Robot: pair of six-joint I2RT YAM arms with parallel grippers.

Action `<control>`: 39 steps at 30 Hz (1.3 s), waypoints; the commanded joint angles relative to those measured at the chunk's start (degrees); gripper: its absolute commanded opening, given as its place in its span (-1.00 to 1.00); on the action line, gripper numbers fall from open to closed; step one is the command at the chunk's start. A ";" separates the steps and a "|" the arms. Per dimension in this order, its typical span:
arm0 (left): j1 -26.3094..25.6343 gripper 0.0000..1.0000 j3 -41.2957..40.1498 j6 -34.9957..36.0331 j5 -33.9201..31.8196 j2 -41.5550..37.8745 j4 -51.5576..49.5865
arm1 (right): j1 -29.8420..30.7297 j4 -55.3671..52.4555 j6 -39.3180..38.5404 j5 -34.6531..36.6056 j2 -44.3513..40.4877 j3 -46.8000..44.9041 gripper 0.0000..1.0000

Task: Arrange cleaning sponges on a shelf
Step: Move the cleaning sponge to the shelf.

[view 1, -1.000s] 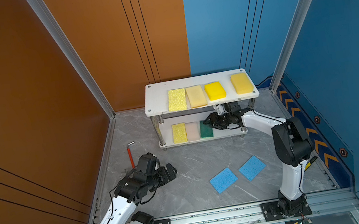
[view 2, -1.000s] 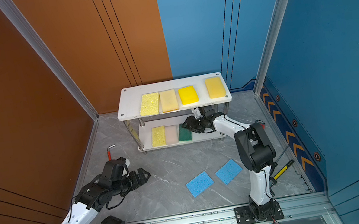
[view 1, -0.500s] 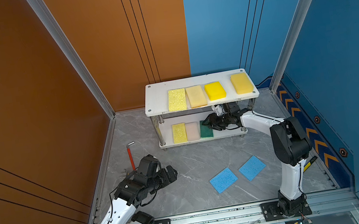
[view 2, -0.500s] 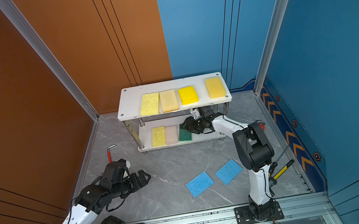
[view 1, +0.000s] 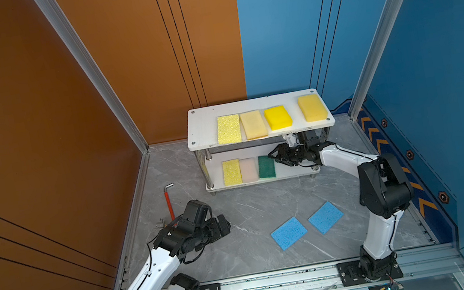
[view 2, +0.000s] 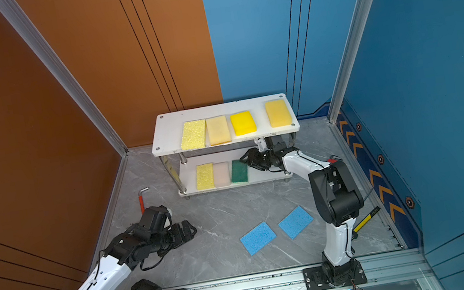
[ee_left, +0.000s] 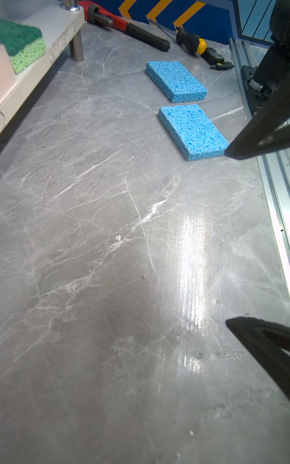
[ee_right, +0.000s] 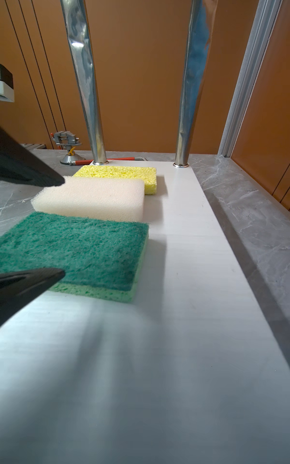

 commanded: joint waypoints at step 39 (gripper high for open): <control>2.63 0.96 -1.27 1.94 1.20 -3.93 -1.48 | 4.64 -0.36 2.75 0.15 7.53 5.97 0.08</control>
